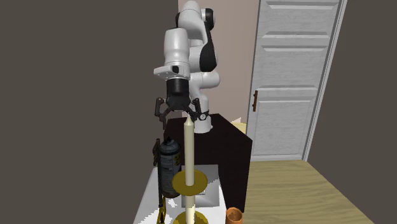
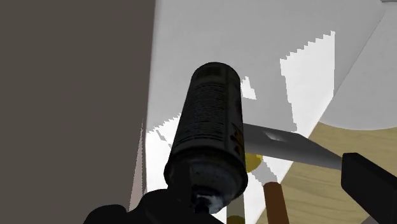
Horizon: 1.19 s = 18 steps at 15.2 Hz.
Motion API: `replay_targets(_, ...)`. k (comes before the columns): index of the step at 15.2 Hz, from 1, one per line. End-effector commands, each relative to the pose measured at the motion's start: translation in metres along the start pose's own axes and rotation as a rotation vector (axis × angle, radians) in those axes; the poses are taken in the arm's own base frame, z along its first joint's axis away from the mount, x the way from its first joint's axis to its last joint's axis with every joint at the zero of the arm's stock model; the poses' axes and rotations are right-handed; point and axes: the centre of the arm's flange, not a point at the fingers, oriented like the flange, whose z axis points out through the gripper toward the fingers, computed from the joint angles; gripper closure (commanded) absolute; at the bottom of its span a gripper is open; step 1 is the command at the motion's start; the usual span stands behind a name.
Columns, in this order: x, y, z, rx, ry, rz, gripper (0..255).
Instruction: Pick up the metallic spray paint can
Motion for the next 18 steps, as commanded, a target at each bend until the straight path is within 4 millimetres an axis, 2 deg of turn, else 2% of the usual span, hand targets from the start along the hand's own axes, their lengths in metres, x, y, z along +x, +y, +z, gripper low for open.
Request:
replay_targets(1, 0.006, 0.020, 0.018, -0.013, 0.025, -0.001, 0)
replay_targets(3, 0.010, 0.035, 0.033, -0.022, 0.046, 0.000, 0)
replay_targets(10, -0.005, 0.032, 0.067, -0.022, 0.046, 0.000, 0)
replay_targets(12, -0.006, 0.032, 0.069, -0.022, 0.046, 0.000, 0)
replay_targets(13, -0.006, 0.032, 0.070, -0.022, 0.046, 0.000, 255)
replay_targets(18, -0.006, 0.031, 0.070, -0.022, 0.046, 0.000, 255)
